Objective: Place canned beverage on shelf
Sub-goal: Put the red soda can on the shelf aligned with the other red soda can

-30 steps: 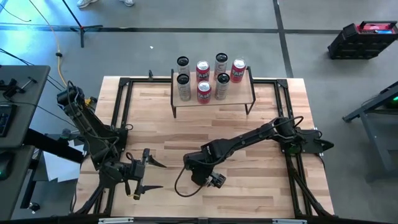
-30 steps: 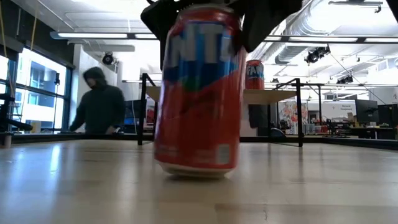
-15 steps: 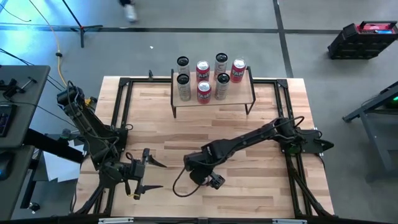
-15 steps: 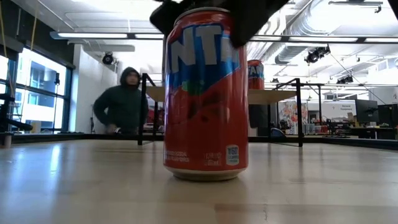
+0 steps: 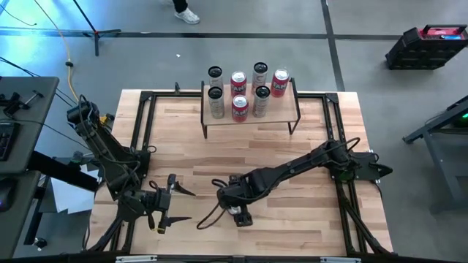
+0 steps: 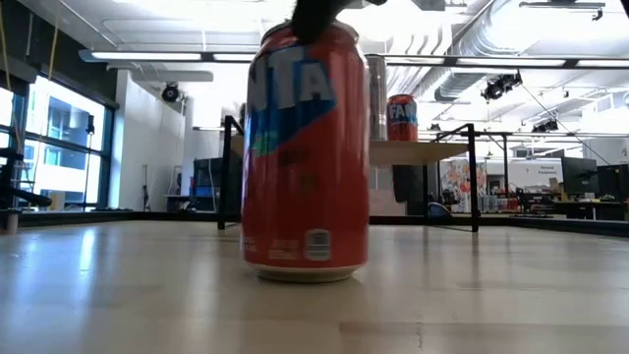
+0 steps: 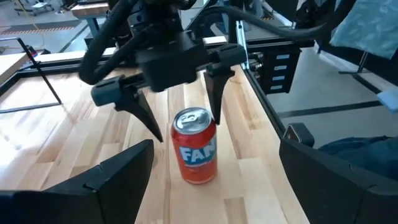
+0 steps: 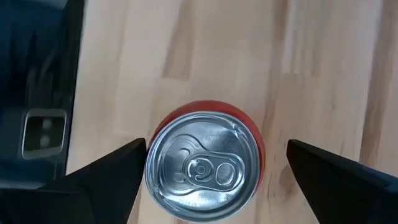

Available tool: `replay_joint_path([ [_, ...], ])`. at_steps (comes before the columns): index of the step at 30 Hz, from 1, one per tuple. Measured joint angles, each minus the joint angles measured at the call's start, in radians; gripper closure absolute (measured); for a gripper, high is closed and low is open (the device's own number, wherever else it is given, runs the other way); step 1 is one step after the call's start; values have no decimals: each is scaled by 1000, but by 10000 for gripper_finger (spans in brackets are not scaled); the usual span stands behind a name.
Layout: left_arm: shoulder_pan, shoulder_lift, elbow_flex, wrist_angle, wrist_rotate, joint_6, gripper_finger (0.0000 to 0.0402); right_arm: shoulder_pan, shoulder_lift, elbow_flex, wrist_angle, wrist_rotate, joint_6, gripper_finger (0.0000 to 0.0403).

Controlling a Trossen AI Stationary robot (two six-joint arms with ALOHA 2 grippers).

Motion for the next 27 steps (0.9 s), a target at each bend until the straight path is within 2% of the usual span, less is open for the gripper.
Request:
replay_joint_path([
  [4, 0, 0, 0, -2, 14, 0, 61, 1, 0, -1, 0, 15, 125, 29],
  [10, -1, 0, 0, -2, 52, -1, 61, 27, 17, -2, 8, 23, 82, 29],
  [14, -3, 0, 0, -2, 53, -1, 61, 27, 18, -2, 28, 19, 121, 29],
  [27, -3, 0, 0, -1, 53, -2, 61, 26, 33, -3, 7, 13, 37, 33],
])
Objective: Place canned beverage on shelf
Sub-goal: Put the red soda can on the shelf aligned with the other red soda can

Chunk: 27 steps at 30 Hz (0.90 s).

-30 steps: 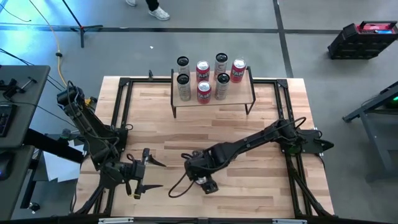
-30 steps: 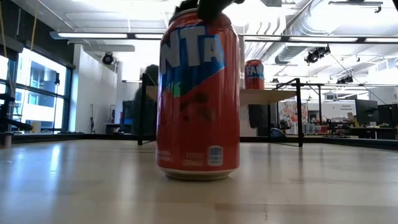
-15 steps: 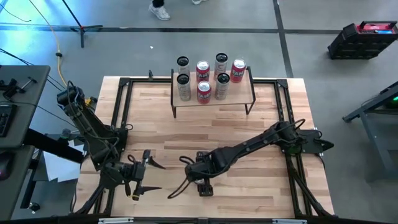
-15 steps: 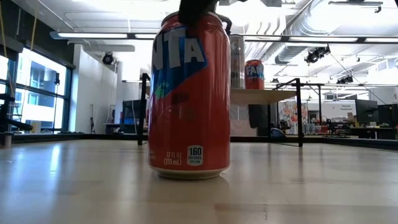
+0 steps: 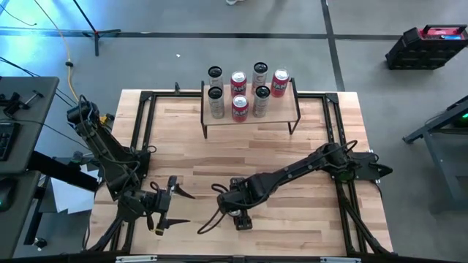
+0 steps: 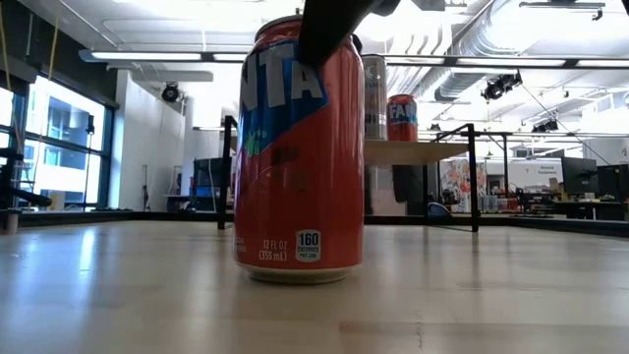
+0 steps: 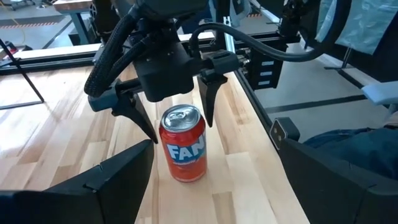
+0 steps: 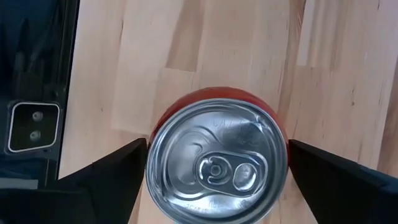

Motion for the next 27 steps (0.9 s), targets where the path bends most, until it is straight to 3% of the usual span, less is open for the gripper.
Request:
replay_joint_path([
  [10, 0, 0, 0, 0, -14, 2, 61, -3, 0, 0, -6, -7, -86, 114],
  [21, 0, 0, 0, 0, -16, 34, 61, -40, -107, 0, -78, -2, -225, 104],
  [27, 13, -21, 0, 8, -95, 94, 61, -61, -223, 0, -198, -52, -307, 106],
])
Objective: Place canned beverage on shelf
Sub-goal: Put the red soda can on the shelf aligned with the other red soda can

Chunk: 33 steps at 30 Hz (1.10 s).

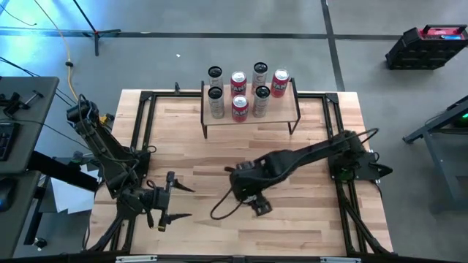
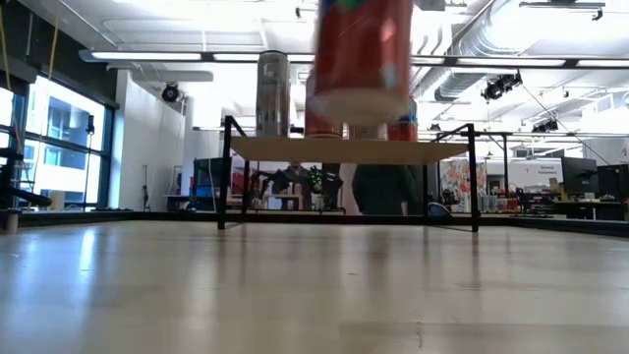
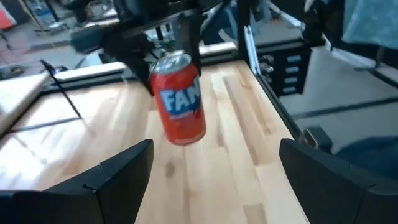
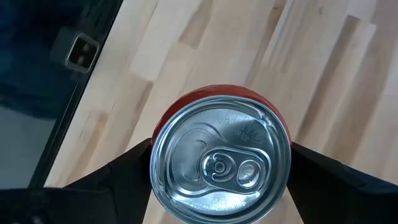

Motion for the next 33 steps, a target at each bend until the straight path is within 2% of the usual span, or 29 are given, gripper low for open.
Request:
replay_joint_path([
  [4, 54, -58, 0, 1, -13, 34, 61, -25, -79, 0, -74, 2, -71, 106],
  [11, 219, -164, 0, -29, -29, 121, 61, -111, -243, 0, -206, 6, -220, 107],
  [17, 365, -233, 0, -21, -22, 260, 61, -248, -392, 1, -281, 0, -347, 107],
  [20, 438, -264, 0, -13, -16, 308, 61, -342, -442, 1, -291, -48, -422, 107],
  [24, 540, -301, 0, -8, 82, 344, 61, -490, -468, 2, -364, -182, -472, 107],
  [27, 614, -323, 0, 9, 165, 383, 61, -588, -472, 1, -355, -212, -504, 107],
  [33, 730, -346, 0, 31, 267, 440, 61, -730, -473, 1, -361, -202, -506, 107],
])
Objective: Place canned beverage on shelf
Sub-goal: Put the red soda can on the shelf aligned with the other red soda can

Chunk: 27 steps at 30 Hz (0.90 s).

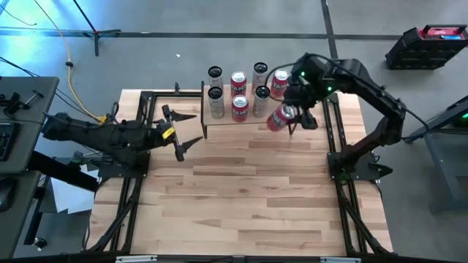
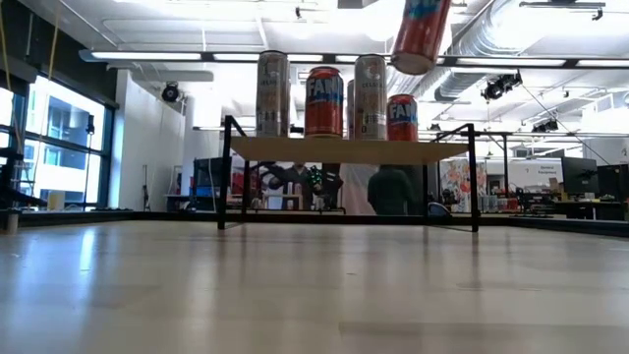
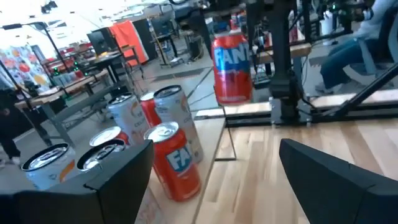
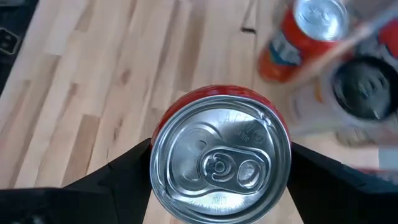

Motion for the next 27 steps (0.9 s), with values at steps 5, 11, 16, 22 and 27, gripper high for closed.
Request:
replay_joint_path([
  [5, 58, -3, 0, -17, 52, 19, 61, -93, 2, 0, -17, -1, -9, 107],
  [11, 104, -3, 0, -20, 94, 36, 61, -175, 46, 0, -15, -1, -26, 107],
  [16, 134, -3, 0, -23, 114, 36, 61, -209, 102, 0, -22, 18, -26, 107],
  [22, 145, -3, 0, -33, 113, 36, 61, -210, 129, 0, -31, 97, -14, 107],
  [27, 144, -3, 0, -49, 113, 34, 61, -215, 141, 0, -44, 114, 9, 107],
])
